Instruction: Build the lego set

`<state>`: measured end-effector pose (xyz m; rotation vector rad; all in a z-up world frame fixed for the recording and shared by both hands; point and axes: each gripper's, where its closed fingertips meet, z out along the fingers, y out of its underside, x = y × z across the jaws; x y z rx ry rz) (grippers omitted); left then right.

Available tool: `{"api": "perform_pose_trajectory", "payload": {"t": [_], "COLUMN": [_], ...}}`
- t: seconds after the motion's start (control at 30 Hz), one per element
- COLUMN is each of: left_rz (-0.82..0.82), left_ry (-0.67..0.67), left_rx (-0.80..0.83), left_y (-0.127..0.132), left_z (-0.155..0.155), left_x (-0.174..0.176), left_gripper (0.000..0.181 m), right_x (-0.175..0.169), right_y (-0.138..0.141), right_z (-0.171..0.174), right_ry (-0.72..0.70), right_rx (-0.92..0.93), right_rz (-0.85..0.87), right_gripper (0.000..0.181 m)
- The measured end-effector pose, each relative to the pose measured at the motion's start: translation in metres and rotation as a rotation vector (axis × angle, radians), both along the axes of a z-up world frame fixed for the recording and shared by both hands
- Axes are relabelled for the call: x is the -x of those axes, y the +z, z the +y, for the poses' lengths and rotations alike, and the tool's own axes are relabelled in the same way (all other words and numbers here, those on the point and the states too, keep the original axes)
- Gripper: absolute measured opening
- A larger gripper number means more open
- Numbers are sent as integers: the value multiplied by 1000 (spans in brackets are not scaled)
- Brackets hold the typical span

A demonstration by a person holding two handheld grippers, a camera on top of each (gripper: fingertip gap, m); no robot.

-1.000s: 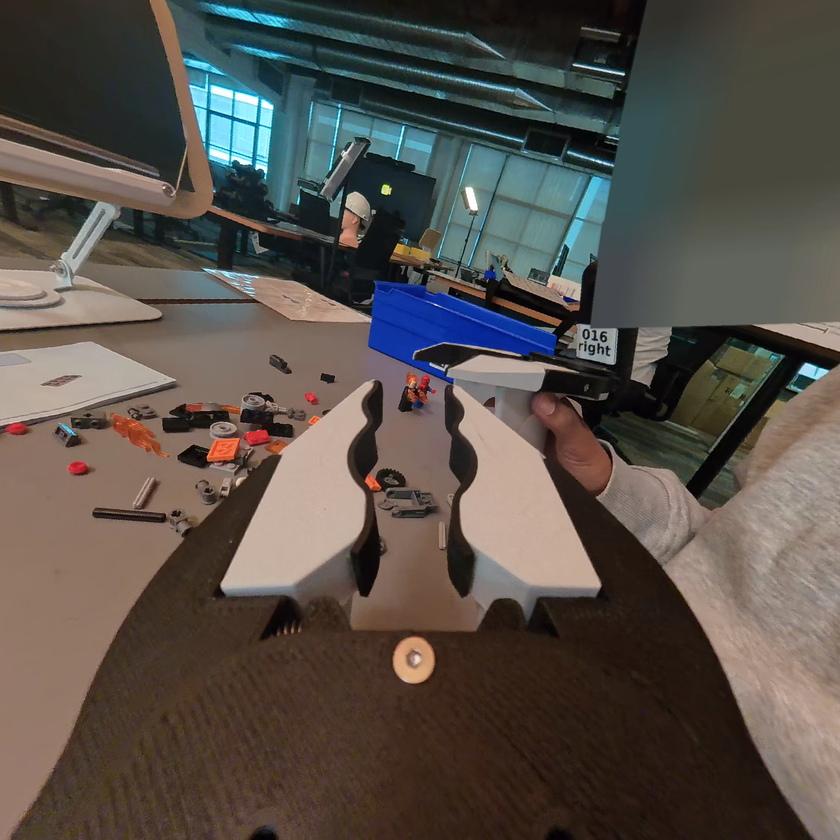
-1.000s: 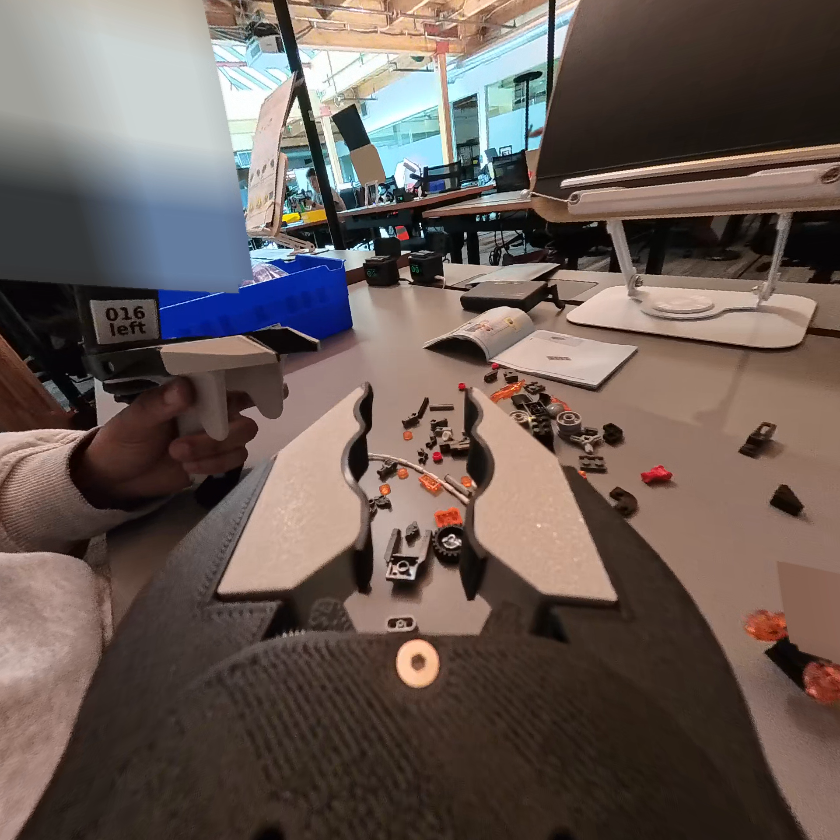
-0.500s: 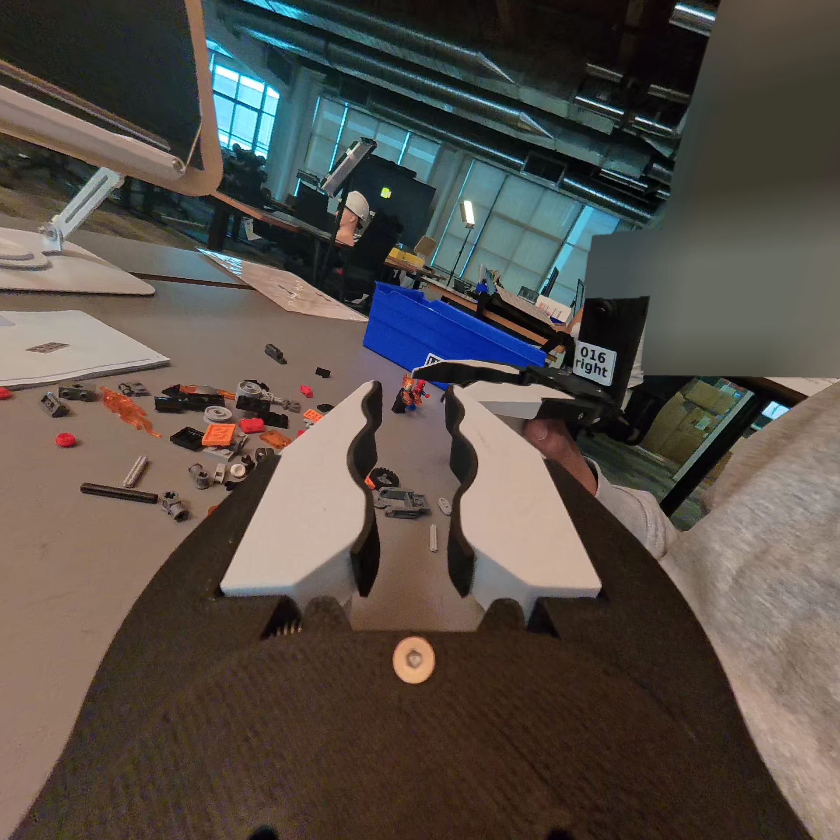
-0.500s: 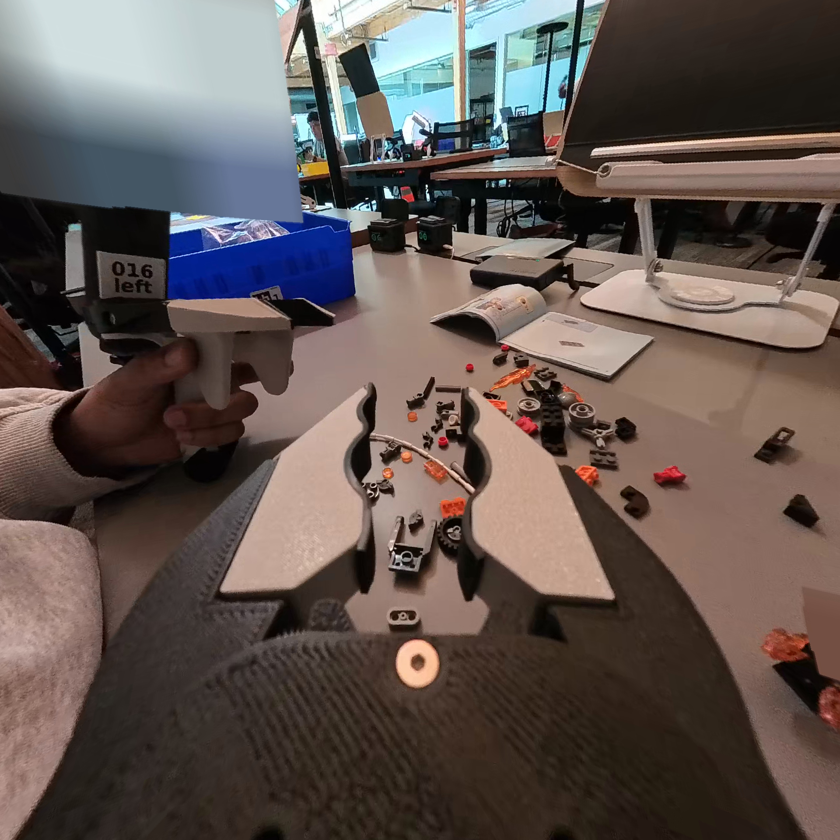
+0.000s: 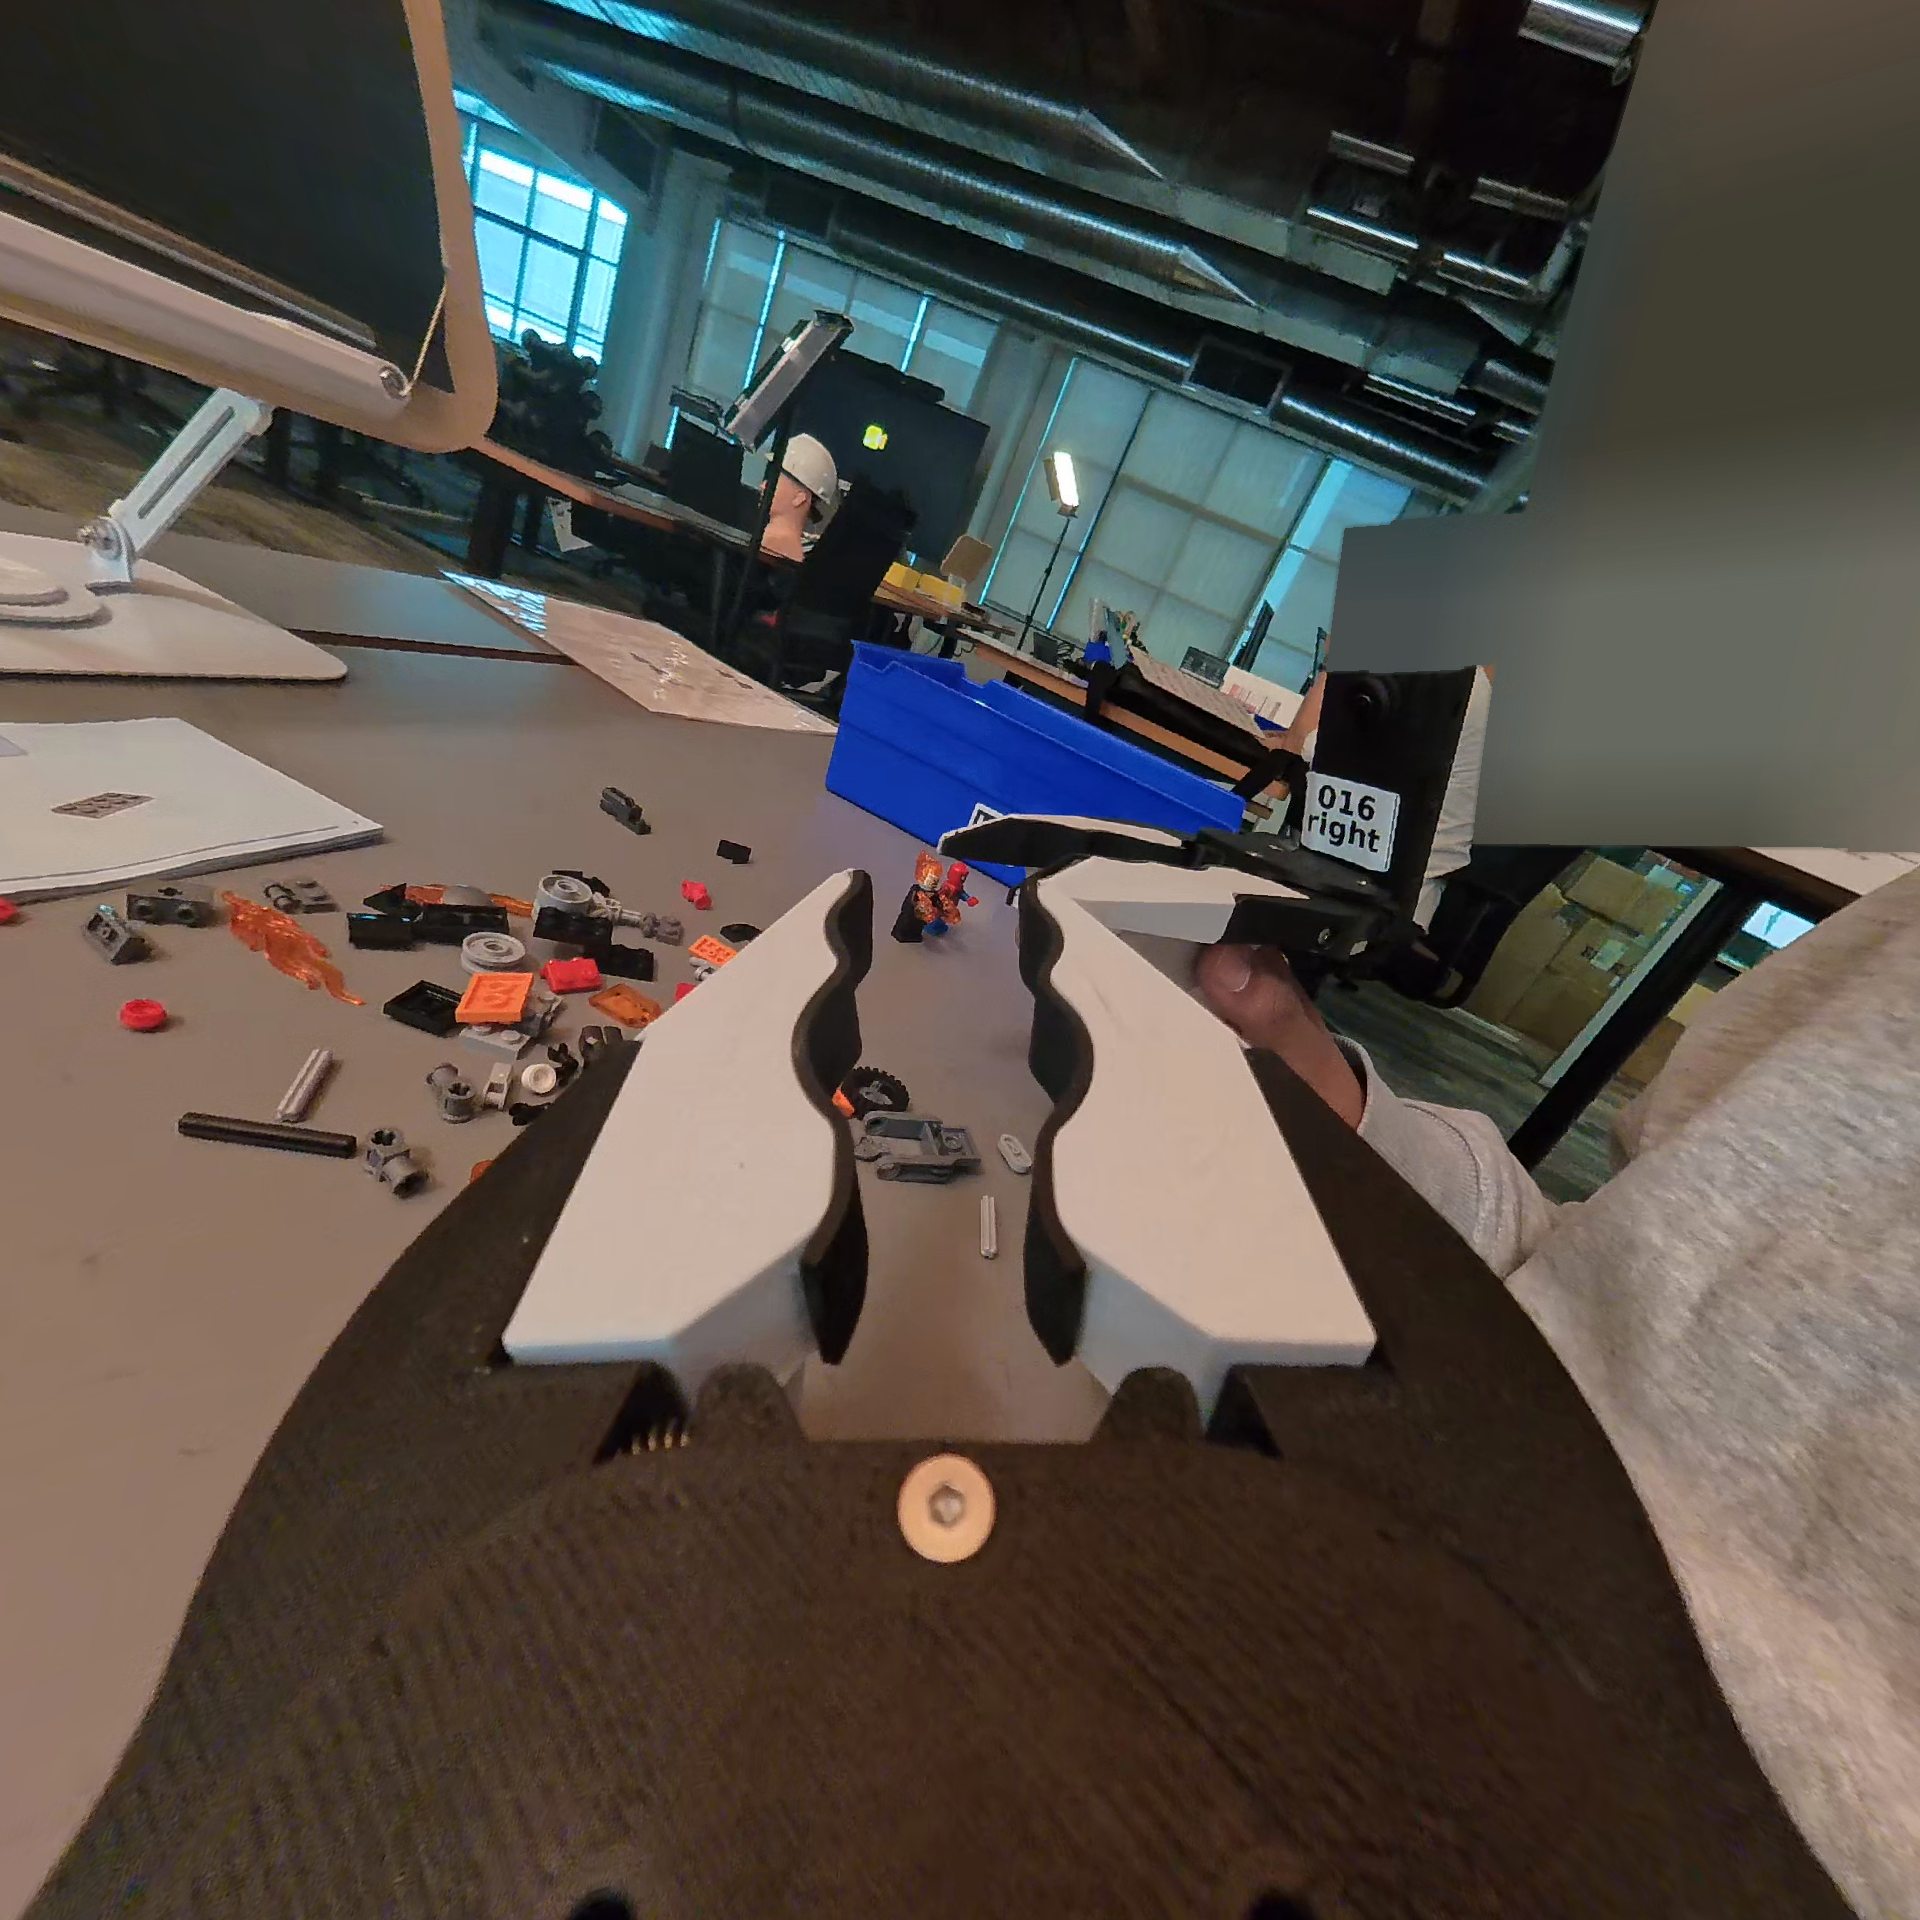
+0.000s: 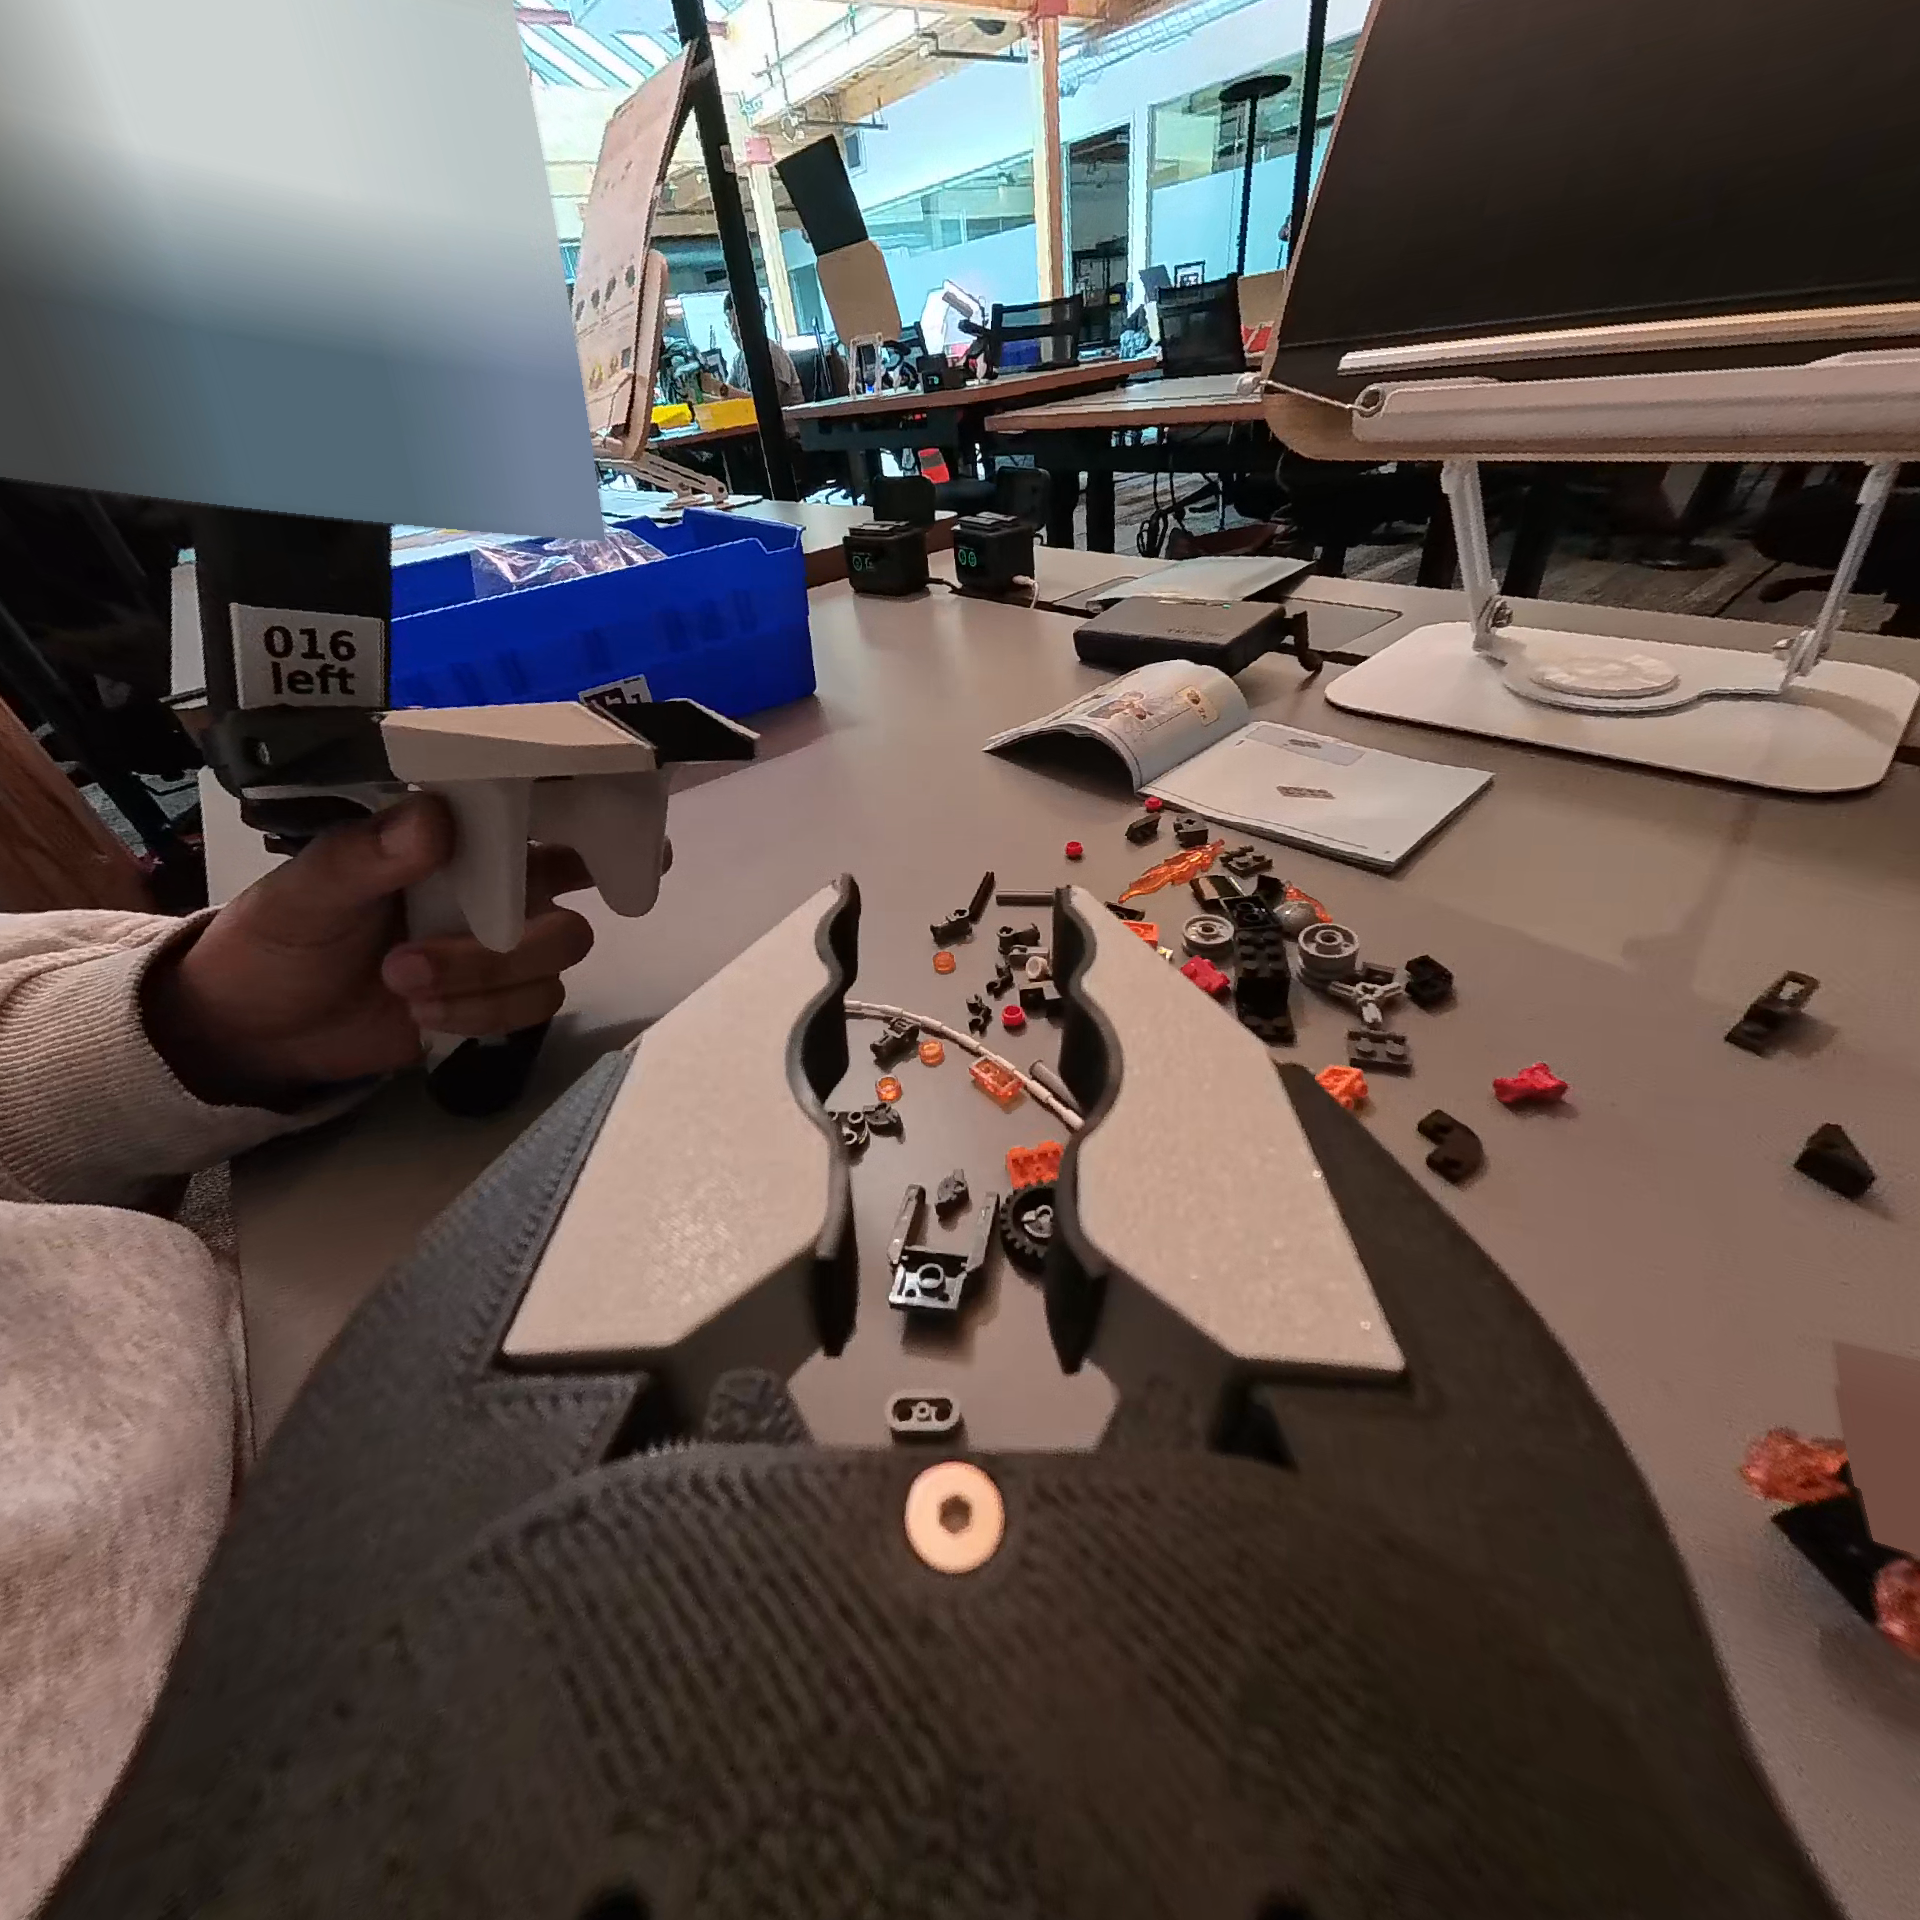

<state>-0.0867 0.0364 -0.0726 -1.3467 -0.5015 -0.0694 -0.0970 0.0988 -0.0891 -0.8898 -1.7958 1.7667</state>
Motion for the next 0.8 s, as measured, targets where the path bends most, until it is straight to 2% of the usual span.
{"api": "perform_pose_trajectory", "payload": {"t": [0.2, 0.33, 0.47, 0.63, 0.73, 0.8], "left_rz": [18, 27, 21, 29, 4, -37], "left_ry": [16, 33, 26, 37, 126, 170], "left_rx": [-2, -17, -11, -2, 79, 231], "left_y": [2, 5, 4, 3, -6, -23], "left_z": [-2, -5, -4, -4, -5, -3], "left_x": [1, 2, 2, 4, 20, 35], "left_gripper": [25, 23, 23, 23, 20, 21], "right_x": [0, 1, 2, 2, 7, 5], "right_y": [2, 14, 18, 17, 10, 9], "right_z": [3, 15, 23, 18, 16, 12], "right_ry": [-7, -16, 6, 6, -17, -7], "right_rx": [21, 156, 263, 217, 133, 106], "right_rz": [4, 12, -26, -12, -15, -3], "right_gripper": [35, 33, 39, 37, 36, 33]}}
